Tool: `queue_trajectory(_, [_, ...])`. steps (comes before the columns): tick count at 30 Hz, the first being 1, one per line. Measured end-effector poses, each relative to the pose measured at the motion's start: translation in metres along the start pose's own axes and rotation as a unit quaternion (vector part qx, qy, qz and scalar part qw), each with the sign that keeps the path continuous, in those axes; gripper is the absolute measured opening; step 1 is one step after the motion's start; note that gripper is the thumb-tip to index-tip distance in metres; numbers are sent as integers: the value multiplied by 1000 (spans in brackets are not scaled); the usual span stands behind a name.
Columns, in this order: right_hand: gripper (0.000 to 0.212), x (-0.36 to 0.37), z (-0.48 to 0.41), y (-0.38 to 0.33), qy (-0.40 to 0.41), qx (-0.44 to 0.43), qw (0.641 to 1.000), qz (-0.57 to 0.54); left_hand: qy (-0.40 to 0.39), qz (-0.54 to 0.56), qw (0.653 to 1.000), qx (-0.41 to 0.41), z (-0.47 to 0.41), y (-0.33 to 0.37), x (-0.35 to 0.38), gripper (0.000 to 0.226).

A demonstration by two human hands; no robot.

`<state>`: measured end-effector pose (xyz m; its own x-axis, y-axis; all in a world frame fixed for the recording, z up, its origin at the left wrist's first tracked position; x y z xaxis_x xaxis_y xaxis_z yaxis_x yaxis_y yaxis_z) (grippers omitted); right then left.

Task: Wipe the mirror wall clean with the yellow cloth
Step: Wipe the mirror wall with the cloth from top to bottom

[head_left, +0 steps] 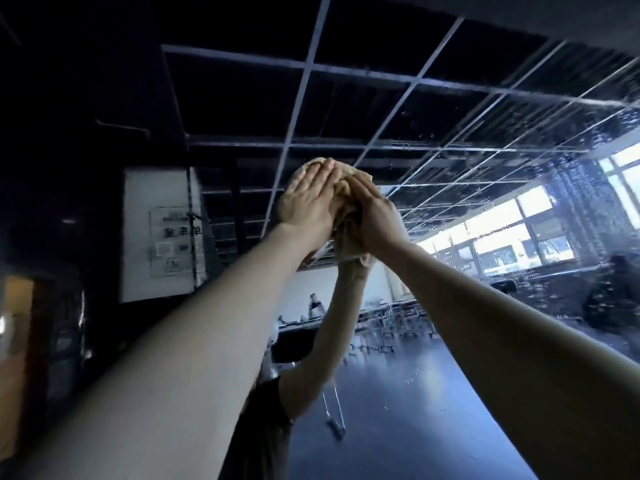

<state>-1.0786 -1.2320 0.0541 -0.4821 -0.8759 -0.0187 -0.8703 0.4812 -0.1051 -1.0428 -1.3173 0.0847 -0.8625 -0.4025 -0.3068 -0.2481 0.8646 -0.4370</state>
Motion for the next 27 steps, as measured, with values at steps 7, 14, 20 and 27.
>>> queue_trajectory(7, [52,7,74,22,87,67,993,-47,12,4,996,88,46,35,7,57])
queue_trajectory(14, [55,0,175,31,131,165,976,-53,-35,-13,981,189,104,83,38,58])
queue_trajectory(20, [53,25,252,-5,195,304,930,-62,-115,-81,939,313,158,91,54,57])
queue_trajectory(27, [49,55,267,-89,187,376,905,-63,-152,-85,921,347,208,23,31,59])
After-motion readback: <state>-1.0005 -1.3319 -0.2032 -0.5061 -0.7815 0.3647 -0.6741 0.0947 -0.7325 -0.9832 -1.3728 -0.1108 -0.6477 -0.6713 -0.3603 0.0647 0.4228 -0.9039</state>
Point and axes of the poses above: each hand's wrist, its own z-axis away from the middle knuckle, its own x-axis out of the palm, y = z × x, the point moved 8 cm from there along -z, towards the middle knuckle, and after that the axes turned 4 degrees about z, right-handed, at the moved point
